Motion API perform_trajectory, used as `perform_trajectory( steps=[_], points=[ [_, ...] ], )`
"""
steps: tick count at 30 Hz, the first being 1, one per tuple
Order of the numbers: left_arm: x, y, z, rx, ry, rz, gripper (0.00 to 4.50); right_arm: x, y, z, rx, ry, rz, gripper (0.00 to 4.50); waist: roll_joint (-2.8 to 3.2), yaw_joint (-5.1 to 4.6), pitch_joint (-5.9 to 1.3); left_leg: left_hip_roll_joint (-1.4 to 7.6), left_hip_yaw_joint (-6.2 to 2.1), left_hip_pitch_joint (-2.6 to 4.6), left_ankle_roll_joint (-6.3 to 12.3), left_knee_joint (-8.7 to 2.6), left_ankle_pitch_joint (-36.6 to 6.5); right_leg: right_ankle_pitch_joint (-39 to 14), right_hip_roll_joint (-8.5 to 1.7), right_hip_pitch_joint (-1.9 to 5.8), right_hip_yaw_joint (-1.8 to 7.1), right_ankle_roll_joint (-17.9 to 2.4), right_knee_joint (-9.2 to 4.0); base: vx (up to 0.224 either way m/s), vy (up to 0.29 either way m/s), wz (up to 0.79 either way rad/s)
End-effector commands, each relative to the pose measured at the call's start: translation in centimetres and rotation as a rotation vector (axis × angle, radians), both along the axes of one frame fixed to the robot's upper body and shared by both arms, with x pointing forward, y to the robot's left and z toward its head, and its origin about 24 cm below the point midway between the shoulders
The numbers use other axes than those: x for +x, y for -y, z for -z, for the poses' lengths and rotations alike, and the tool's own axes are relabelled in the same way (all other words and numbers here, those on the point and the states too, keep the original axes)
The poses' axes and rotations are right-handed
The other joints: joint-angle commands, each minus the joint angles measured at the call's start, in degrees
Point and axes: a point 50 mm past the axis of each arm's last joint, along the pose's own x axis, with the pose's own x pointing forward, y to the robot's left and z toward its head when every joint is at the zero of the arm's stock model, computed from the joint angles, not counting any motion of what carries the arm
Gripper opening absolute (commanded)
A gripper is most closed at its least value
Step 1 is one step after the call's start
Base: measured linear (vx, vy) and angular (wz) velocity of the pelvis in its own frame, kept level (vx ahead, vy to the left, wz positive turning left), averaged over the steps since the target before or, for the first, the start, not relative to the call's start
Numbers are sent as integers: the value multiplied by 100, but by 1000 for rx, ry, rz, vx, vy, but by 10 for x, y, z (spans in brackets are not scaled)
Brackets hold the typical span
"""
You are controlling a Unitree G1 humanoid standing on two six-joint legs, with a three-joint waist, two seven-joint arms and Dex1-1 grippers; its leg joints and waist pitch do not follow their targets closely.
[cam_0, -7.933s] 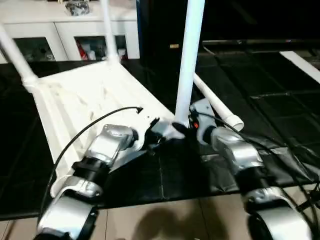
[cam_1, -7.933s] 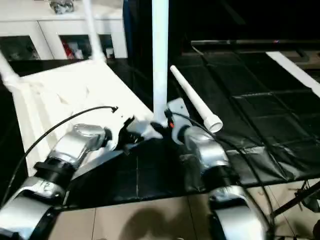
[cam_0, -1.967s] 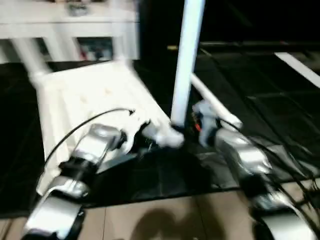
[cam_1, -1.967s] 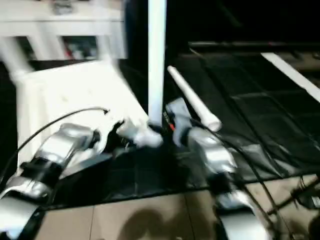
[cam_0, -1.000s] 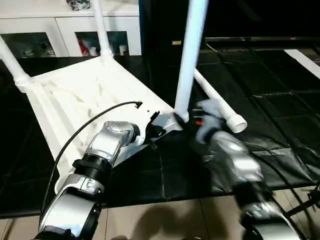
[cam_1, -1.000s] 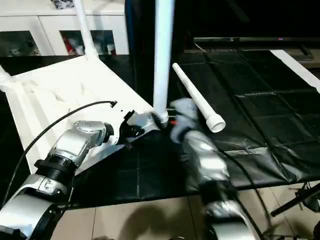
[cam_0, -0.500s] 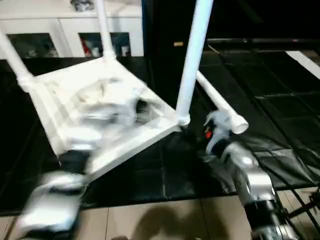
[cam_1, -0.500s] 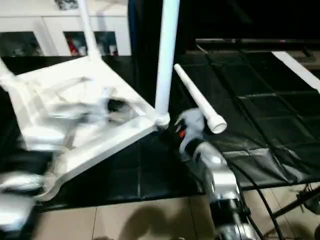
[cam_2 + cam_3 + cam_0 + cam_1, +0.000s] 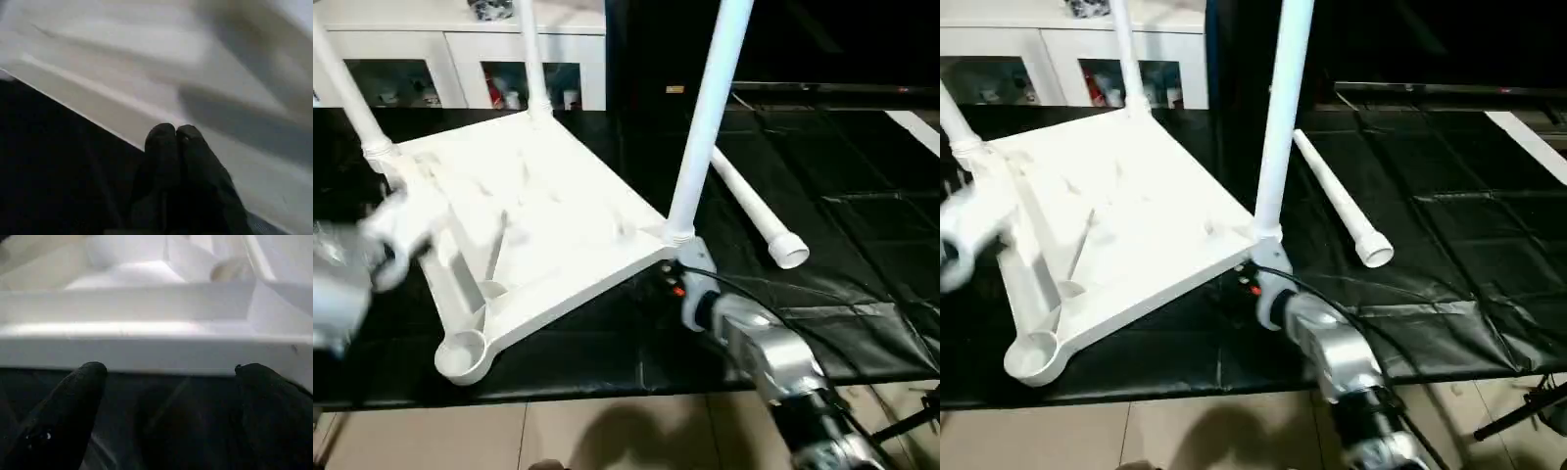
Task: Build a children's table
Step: Rotate table base
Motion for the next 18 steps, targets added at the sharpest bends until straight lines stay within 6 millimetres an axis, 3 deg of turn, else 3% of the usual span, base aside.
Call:
perform_trajectory(
  steps=[1, 4, 6, 9, 12, 13, 14, 15, 17, 18],
  points=[
    [-3, 0, 0, 29, -23, 5, 4, 4, -2, 1, -21, -13, 4, 450, 81, -7, -358, 164, -83, 100, -125, -450, -1375, -1453, -503, 258, 382, -854, -420, 0, 0, 0],
    [-7, 2, 6, 16, -51, 29, 4, 7, -5, 2, -25, -17, 12, 450, 93, -22, -358, 166, -92, 95, -154, -452, -1394, -1439, -512, 262, 380, -892, -428, 0, 0, 0],
    [-7, 12, 13, -57, -78, 74, 4, 10, -7, 4, -34, -16, 19, 450, 166, -29, -361, 160, -93, 107, -200, -443, -1457, -1360, -502, 252, 378, -922, -424, 0, 0, 0],
    [-8, 26, 21, -117, -110, 148, 4, 14, -7, 5, -43, -18, 41, 450, 76, -13, -374, 154, -84, 94, -186, -438, -1329, -1247, -516, 282, 383, -994, -402, 0, 0, 0],
    [-16, 44, 32, -194, -213, 246, 4, 21, -9, 4, -25, -32, 78, 450, 89, -37, -357, 165, -79, 98, -201, -450, -1432, -1393, -503, 266, 380, -961, -420, 0, 0, 0],
    [-26, 52, 37, -221, -291, 320, 4, 24, -10, 3, -32, -24, 90, 450, 126, -48, -352, 159, -89, 97, -223, -454, -1505, -1451, -508, 270, 379, -952, -435, 0, 0, 0],
    [-33, 60, 40, -261, -354, 383, 4, 28, -11, 1, -34, -17, 101, 450, 261, -24, -367, 168, -116, 126, -278, -443, -1582, -1450, -525, 257, 382, -978, -407, 0, 0, 0],
    [-39, 67, 42, -301, -404, 429, 4, 31, -12, 0, -31, -14, 114, 450, 180, -81, -345, 172, -98, 108, -281, -459, -1645, -1412, -502, 254, 378, -1030, -422, 0, 0, 0],
    [-43, 76, 44, -337, -440, 490, 4, 33, -11, -1, -32, -10, 129, 450, 167, -79, -349, 146, -78, 111, -267, -445, -1605, -1387, -491, 277, 388, -1027, -417, 0, 0, 0],
    [-45, 83, 45, -376, -463, 525, 4, 35, -11, -2, -32, -9, 142, 450, 92, -92, -355, 140, -64, 94, -229, -444, -1461, -1313, -482, 293, 390, -1027, -414, 0, 0, 0]
  ],
)
